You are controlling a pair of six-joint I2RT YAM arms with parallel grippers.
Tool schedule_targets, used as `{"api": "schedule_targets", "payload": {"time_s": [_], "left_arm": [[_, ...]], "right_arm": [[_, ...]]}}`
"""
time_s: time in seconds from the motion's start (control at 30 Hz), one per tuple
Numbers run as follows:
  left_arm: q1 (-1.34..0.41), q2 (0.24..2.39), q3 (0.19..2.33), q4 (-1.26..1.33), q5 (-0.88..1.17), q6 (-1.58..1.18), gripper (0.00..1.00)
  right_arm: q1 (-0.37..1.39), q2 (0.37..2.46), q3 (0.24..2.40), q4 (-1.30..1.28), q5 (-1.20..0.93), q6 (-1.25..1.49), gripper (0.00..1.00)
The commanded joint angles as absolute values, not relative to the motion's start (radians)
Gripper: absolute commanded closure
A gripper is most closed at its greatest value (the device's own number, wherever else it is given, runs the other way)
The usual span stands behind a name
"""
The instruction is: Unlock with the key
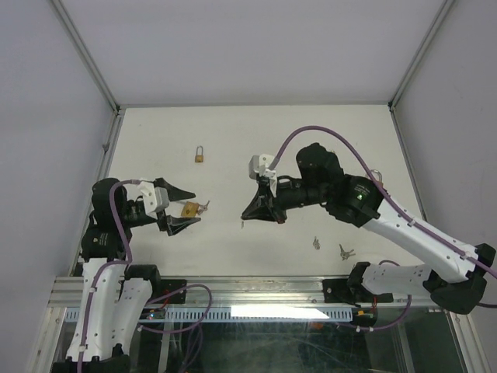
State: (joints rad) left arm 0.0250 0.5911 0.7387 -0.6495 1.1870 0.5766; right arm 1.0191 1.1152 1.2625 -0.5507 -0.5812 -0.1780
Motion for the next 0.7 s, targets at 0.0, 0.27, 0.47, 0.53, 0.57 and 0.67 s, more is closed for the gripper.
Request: {"api": "schedule_targets", "payload": {"time_s": [0.0, 0.27, 0.47, 0.53, 0.57, 0.67], "left_arm": [[-0.022, 0.621, 0.705, -0.327, 1.35, 0.605, 0.36], [-0.313, 0.825, 0.775, -0.256, 1.211, 0.585, 0.33], [-0.382, 0.891, 0.742, 0.076, 1.189, 0.347, 0.49], [-0.406, 0.892, 0.731, 0.126, 1.179, 0.337, 0.53], [-0.416, 0.891, 0.729, 0.135, 1.172, 0.335, 0.55], [-0.435, 0.891, 0.73, 0.148, 1.162, 0.336, 0.58]], "right_arm": [[0.952, 1.148, 1.349, -0.474, -0.754, -0.211, 1.0], [0.899, 1.217, 1.393, -0.313, -0.774, -0.111, 1.0], [0.879, 1.234, 1.375, -0.235, -0.782, -0.074, 1.0], [0.873, 1.246, 1.379, -0.235, -0.779, -0.068, 1.0], [0.87, 1.25, 1.379, -0.234, -0.776, -0.066, 1.0], [0.857, 1.263, 1.378, -0.226, -0.781, -0.054, 1.0]]}}
